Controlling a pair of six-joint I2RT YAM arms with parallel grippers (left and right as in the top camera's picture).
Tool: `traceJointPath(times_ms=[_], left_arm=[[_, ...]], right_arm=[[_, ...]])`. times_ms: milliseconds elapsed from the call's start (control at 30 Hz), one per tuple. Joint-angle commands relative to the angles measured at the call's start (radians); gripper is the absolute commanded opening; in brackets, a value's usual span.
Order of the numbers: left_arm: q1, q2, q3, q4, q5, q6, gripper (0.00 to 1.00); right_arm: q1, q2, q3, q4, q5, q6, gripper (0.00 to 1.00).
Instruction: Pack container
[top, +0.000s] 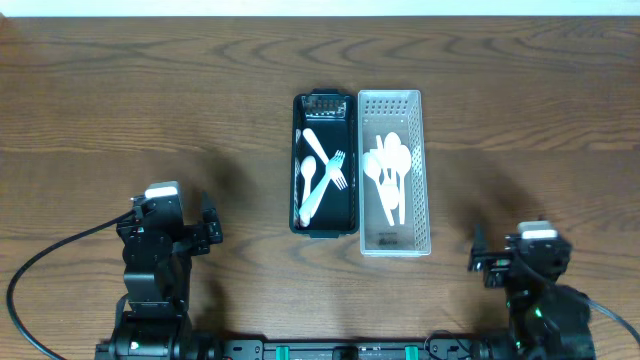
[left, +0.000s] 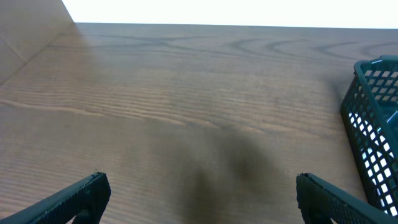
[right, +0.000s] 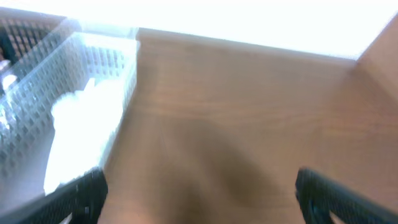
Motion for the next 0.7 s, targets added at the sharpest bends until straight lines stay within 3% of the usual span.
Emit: traceJointPath(times_ms=[0,133,300,533,667], left_arm=[[-0.005,-0.005,-0.002,-0.002,-0.012,0.014,0.98],[-0.005,-0.005,-0.002,-0.002,-0.012,0.014,0.98],[-0.005,-0.005,-0.002,-0.002,-0.012,0.014,0.98],[-0.005,-0.005,-0.002,-0.002,-0.012,0.014,0.98],[-0.005,-0.005,-0.002,-0.002,-0.012,0.014,0.98]], right_arm=[[0.022,-0.015,-0.059,0.164,-0.029,-0.009,0.99],[0.024,-0.015,-0.193,0.446,-0.03,0.0,0.99],[0.037,-0.018,-0.34,0.631,-0.032,0.005,1.0],[0.034,-0.018,-0.34,0.439,0.003,0.069,0.99],[0.034,-0.018,-0.34,0.446,-0.021,0.081,0.99]])
